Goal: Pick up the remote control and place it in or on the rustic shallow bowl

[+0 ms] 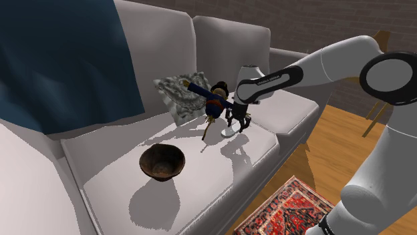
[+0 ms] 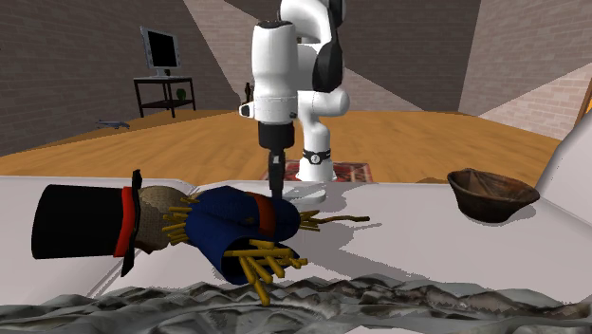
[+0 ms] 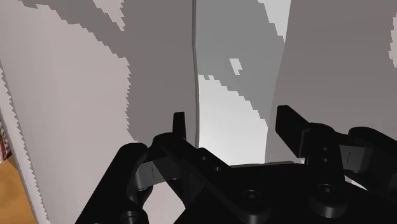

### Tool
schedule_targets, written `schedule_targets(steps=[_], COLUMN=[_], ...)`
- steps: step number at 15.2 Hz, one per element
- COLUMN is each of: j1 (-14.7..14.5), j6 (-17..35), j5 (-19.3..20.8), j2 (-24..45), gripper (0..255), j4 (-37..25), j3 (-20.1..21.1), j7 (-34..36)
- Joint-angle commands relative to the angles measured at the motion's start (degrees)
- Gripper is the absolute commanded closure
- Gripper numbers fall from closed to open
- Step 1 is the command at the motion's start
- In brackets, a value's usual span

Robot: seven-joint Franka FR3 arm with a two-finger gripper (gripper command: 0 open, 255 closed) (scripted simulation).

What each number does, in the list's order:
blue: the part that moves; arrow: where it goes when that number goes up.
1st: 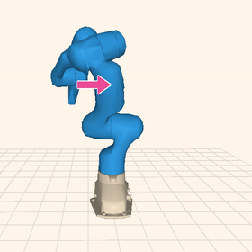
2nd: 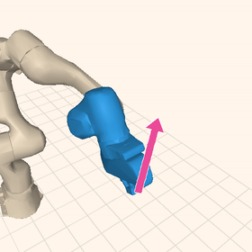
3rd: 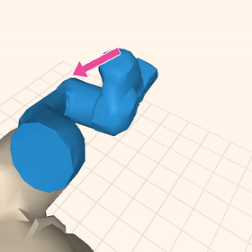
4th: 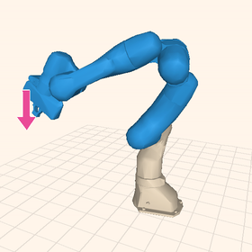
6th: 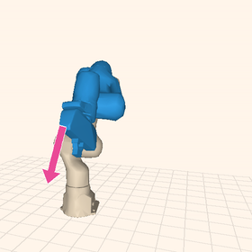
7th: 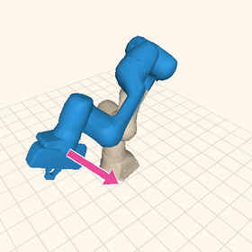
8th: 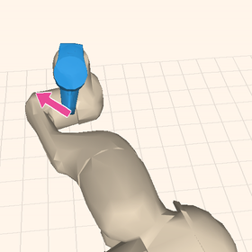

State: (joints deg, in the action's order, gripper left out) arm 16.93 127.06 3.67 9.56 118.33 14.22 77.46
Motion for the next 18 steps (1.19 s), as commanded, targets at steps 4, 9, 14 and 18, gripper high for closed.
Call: schedule_targets(steps=[4,9,14,18], j1=[0.12,0.21,0.27,0.31], j6=[-3.51,-7.08,-10.70,-13.63], j5=[-0.67,-1.25,-1.70,-1.99], j2=[-1.83,-3.47,-4.84,-5.72], gripper=[255,255,255,255], j4=[-1.76,-3.75,-6.06,-8.13], j3=[0.12,0.19,0.22,0.23], j7=[-0.50,-0.92,-1.26,-1.48])
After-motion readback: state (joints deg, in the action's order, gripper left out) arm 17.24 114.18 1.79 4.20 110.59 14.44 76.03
